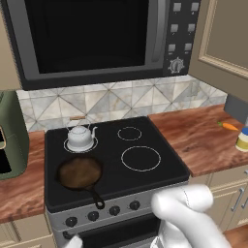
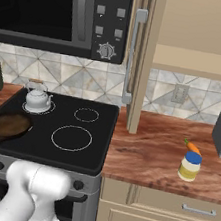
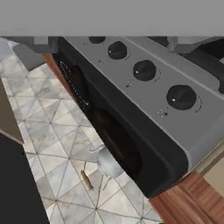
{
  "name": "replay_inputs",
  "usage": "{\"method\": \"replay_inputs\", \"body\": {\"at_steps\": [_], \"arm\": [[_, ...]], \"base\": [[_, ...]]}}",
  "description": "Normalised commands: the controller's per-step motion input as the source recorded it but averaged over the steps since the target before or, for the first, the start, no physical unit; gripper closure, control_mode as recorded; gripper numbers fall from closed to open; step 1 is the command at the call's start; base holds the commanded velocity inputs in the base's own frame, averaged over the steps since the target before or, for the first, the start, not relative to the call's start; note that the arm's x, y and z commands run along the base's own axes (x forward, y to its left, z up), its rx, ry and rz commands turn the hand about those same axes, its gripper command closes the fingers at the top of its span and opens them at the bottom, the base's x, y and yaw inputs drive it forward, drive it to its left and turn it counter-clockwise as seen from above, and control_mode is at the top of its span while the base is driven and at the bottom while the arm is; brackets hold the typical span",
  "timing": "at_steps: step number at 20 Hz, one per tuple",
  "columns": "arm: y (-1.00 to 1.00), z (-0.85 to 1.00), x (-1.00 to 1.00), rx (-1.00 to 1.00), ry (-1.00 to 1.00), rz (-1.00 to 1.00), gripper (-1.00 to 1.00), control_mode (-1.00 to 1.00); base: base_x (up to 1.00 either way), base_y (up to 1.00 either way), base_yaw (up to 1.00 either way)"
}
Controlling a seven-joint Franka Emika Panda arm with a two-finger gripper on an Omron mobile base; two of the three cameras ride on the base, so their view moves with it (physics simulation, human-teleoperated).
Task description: Pick the pan from the cabinet and place it on the stove. Then turn on the stove burner for the pan.
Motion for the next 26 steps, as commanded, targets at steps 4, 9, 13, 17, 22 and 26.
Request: {"method": "replay_inputs", "body": {"at_steps": [4,9,13,17,22,26], "arm": [[-0.37,0.00,0.00,0.42,-0.20,0.26,-1.00,-1.00],[-0.41,0.00,0.00,0.40,-0.14,0.29,-1.00,-1.00],[-0.28,0.00,0.10,0.39,-0.08,0.28,-1.00,-1.00],[-0.05,0.00,0.28,0.39,-0.02,0.21,-1.00,-1.00],[0.00,0.00,0.27,0.39,0.00,0.13,-1.00,-1.00],[0.00,-0.02,0.01,0.15,0.01,0.02,-1.00,-1.00]], "base": [[0.00,0.00,0.00],[0.00,0.00,0.00],[0.00,0.00,0.00],[0.00,0.00,0.00],[0.00,0.00,0.00],[0.00,0.00,0.00]]}}
